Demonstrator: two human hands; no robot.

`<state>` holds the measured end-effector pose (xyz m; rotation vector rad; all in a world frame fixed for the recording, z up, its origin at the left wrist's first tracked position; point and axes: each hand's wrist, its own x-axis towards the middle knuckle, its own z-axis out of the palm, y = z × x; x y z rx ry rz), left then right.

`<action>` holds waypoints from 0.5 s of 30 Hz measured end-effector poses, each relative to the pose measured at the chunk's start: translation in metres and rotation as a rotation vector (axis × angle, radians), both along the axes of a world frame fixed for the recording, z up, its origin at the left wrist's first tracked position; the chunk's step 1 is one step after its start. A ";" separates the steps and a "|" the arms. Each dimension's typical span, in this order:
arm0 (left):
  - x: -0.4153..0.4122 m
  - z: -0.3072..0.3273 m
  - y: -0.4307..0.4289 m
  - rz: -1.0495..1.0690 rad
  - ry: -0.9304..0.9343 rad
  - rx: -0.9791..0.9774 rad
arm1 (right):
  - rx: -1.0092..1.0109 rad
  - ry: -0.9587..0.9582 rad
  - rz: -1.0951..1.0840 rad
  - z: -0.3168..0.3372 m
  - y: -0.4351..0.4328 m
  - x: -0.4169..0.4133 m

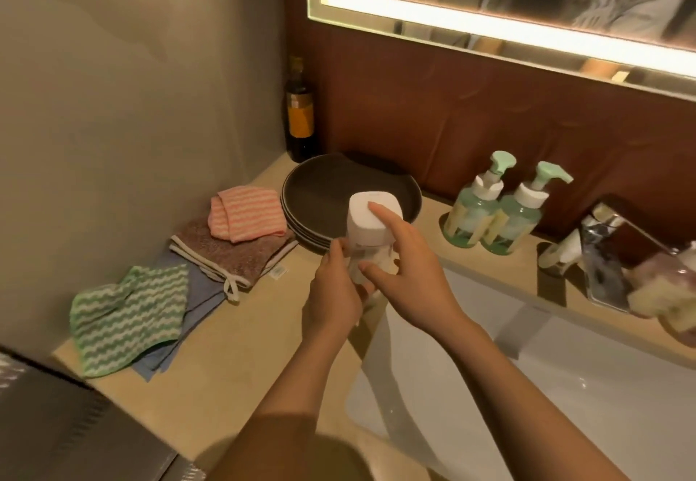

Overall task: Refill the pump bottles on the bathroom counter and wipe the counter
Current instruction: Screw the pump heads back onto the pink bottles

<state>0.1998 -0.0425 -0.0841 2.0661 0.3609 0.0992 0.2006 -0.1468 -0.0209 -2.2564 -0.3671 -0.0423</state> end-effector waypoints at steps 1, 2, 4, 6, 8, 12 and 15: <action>0.006 -0.002 -0.002 -0.011 -0.008 0.028 | 0.002 -0.006 -0.009 -0.001 -0.003 0.004; 0.011 -0.002 -0.005 -0.021 -0.014 0.052 | -0.001 -0.013 -0.019 -0.002 -0.005 0.008; 0.020 -0.003 -0.009 -0.036 -0.022 0.061 | -0.005 -0.019 -0.042 -0.003 -0.008 0.015; 0.027 -0.004 -0.012 -0.039 -0.029 0.057 | -0.006 -0.017 -0.057 -0.004 -0.009 0.021; 0.033 -0.005 -0.013 -0.045 -0.032 0.082 | -0.014 -0.022 -0.068 -0.006 -0.009 0.026; 0.036 -0.004 -0.012 -0.056 -0.023 0.107 | -0.013 -0.014 -0.069 -0.008 -0.007 0.030; 0.037 -0.007 -0.012 -0.062 -0.008 0.098 | -0.001 -0.016 -0.047 -0.007 -0.008 0.030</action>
